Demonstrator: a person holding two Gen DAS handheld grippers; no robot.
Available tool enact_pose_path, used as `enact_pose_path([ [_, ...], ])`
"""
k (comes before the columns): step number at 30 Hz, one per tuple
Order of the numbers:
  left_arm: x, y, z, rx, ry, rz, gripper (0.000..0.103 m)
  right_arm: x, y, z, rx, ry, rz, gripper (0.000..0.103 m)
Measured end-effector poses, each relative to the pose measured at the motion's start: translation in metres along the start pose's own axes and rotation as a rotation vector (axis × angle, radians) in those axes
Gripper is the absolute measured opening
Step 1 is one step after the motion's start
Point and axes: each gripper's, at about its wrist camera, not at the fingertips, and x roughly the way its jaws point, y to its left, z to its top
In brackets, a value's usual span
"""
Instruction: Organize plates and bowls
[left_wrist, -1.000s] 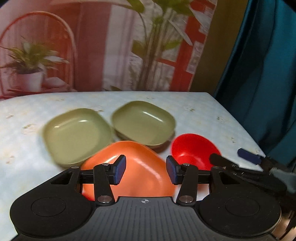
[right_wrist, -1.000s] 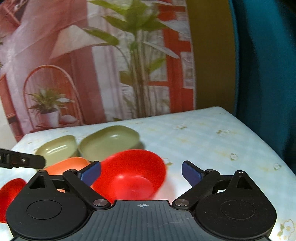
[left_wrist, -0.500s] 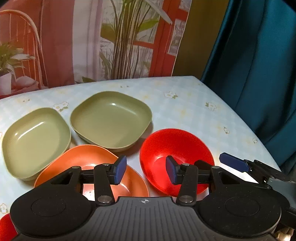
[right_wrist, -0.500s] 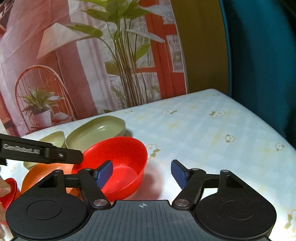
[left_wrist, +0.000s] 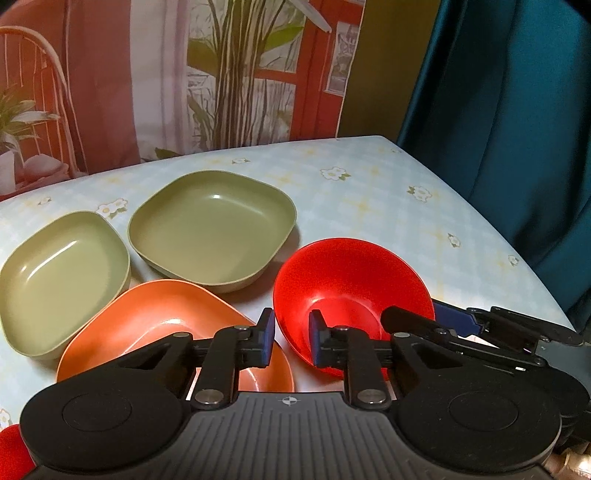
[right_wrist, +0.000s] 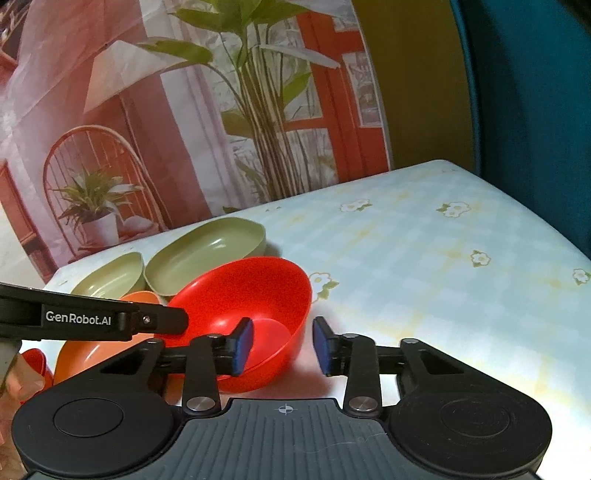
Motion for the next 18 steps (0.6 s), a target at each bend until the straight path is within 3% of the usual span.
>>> enact_pose_path([
  [18,-0.040,0.009,0.002,-0.013,-0.066,0.026,0.021,-0.019,0.028,0.028,-0.101,-0.044,0.016,0.029],
])
